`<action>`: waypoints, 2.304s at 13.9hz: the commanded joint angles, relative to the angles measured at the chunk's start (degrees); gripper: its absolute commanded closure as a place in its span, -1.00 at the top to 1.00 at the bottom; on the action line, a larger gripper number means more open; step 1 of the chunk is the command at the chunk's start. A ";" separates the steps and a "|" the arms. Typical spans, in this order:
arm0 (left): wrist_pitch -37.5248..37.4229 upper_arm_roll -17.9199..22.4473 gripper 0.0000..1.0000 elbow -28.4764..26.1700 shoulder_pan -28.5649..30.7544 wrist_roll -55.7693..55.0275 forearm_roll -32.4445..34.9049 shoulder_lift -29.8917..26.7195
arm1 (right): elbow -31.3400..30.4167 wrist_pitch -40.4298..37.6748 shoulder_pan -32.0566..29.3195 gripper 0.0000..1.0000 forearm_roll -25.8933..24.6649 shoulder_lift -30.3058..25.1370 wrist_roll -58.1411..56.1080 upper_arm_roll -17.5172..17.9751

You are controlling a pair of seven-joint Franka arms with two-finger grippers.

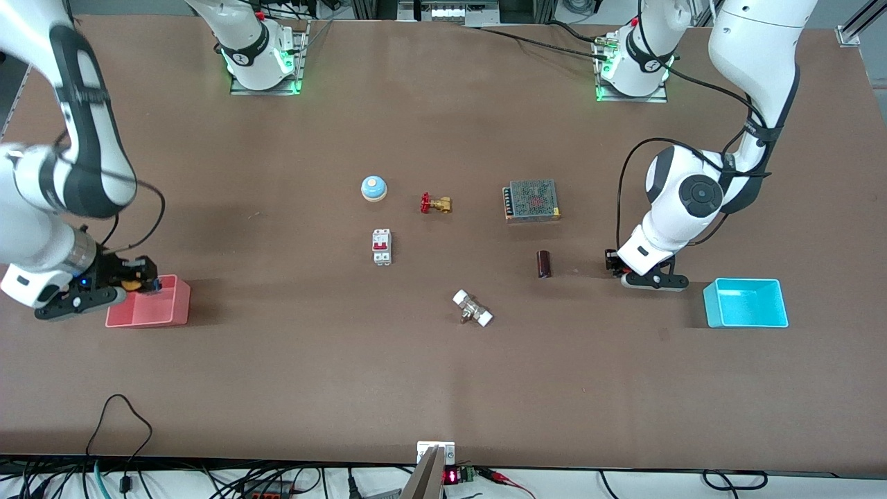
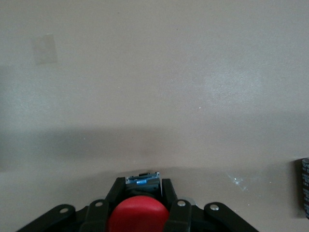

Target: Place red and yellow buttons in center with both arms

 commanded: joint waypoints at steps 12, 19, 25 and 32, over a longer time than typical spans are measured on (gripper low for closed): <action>-0.87 0.52 1.00 0.12 0.25 -0.73 0.09 -4.14 | -12.06 15.79 15.22 -0.52 -0.71 6.03 28.36 6.18; -32.21 1.57 1.00 19.25 1.21 5.23 0.09 -6.51 | -12.15 16.76 15.92 -0.31 -1.24 8.06 28.36 6.18; -62.36 1.31 1.00 40.17 2.80 15.08 -0.70 -7.13 | -11.72 16.50 15.83 0.90 -0.71 7.62 28.36 6.18; -59.26 1.31 1.00 46.42 6.85 21.07 -6.28 -5.82 | -5.50 -0.85 7.85 1.00 2.27 -8.45 27.31 5.74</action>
